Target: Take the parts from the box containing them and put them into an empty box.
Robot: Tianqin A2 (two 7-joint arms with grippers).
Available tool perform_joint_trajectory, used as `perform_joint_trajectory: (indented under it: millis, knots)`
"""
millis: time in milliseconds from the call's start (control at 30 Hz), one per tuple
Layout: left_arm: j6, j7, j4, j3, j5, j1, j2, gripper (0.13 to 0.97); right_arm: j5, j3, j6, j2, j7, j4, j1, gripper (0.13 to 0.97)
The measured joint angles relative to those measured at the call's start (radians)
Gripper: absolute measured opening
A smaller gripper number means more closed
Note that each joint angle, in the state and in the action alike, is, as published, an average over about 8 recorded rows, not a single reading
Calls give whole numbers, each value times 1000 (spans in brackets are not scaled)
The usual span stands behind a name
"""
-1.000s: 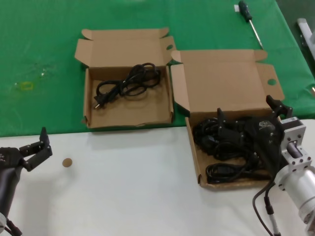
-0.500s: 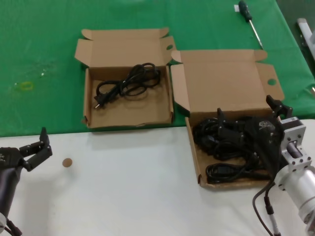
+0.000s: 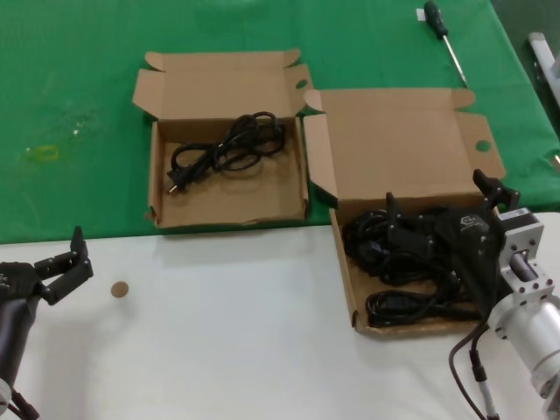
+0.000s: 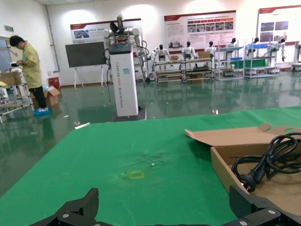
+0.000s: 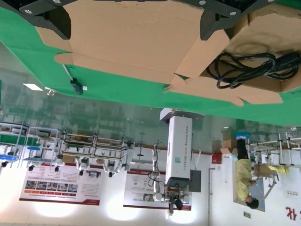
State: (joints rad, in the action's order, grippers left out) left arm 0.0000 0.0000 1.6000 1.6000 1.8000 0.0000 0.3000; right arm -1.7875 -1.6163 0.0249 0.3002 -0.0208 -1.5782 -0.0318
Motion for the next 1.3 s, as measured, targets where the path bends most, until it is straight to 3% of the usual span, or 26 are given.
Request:
perform_joint_trajectory:
  millis: [1300]
  knots:
    - [0,0,0,0,0,0,0,966,0,0,0,0,0,0,0,966]
